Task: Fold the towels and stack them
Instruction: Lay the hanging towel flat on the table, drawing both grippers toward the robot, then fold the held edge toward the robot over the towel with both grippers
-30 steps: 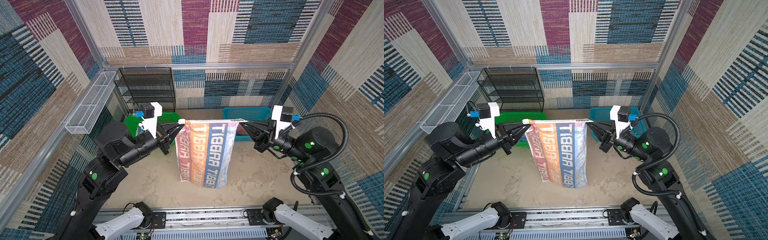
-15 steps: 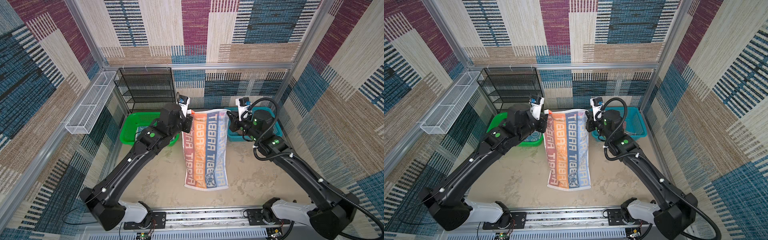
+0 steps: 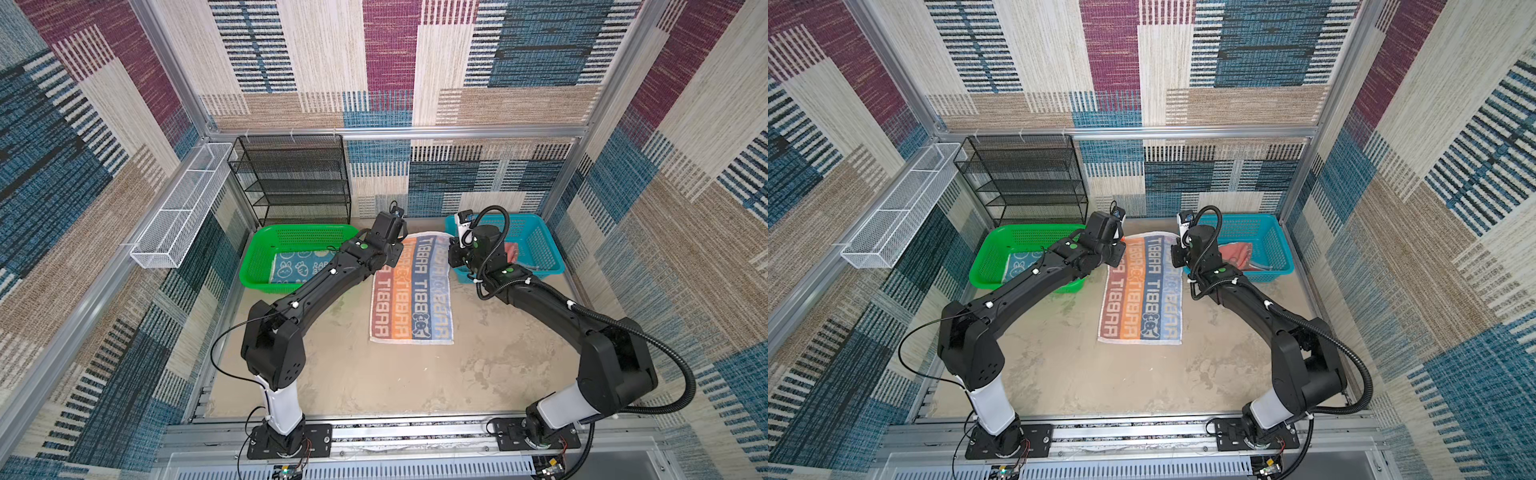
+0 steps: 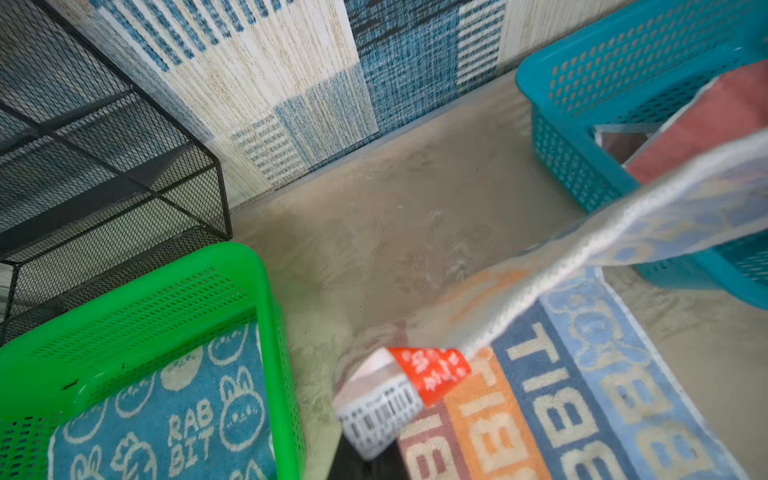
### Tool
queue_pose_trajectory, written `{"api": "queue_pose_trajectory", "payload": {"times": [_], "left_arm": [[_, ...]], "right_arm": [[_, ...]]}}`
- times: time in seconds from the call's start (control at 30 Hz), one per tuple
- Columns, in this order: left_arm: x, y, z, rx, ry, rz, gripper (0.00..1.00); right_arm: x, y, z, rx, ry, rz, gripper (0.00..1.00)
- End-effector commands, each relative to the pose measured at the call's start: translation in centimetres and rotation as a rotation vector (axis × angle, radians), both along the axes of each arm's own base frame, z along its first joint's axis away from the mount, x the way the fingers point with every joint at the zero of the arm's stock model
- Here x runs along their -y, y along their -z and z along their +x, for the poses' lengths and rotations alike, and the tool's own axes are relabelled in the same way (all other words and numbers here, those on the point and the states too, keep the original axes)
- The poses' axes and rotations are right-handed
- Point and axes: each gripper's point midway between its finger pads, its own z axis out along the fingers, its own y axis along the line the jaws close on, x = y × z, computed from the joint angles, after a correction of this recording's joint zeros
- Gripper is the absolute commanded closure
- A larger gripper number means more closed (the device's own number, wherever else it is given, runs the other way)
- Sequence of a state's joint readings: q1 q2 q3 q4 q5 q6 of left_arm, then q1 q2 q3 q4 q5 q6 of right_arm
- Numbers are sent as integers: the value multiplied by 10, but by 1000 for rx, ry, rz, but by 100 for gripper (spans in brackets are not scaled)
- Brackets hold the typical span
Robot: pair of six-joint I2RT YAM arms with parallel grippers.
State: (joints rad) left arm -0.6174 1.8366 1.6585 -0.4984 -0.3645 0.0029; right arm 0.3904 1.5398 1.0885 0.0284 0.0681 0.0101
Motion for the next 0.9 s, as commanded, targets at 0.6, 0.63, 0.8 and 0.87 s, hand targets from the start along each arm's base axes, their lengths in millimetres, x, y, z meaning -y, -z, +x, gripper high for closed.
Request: {"api": "queue_pose_trajectory", "payload": {"times": [0.6, 0.63, 0.8, 0.87], "left_arm": [[-24, 41, -97, -242, 34, -119, 100], [-24, 44, -103, -257, 38, -128, 100], [-25, 65, -127, -337, 52, -160, 100], [-25, 75, -135, -372, 49, -169, 100]], "right_arm": [[-1, 67, -107, -270, -144, 158, 100], [-1, 70, -113, -283, -145, 167, 100], [-1, 84, -139, -347, -169, 219, 100], [-1, 89, -148, -371, -175, 242, 100]]}}
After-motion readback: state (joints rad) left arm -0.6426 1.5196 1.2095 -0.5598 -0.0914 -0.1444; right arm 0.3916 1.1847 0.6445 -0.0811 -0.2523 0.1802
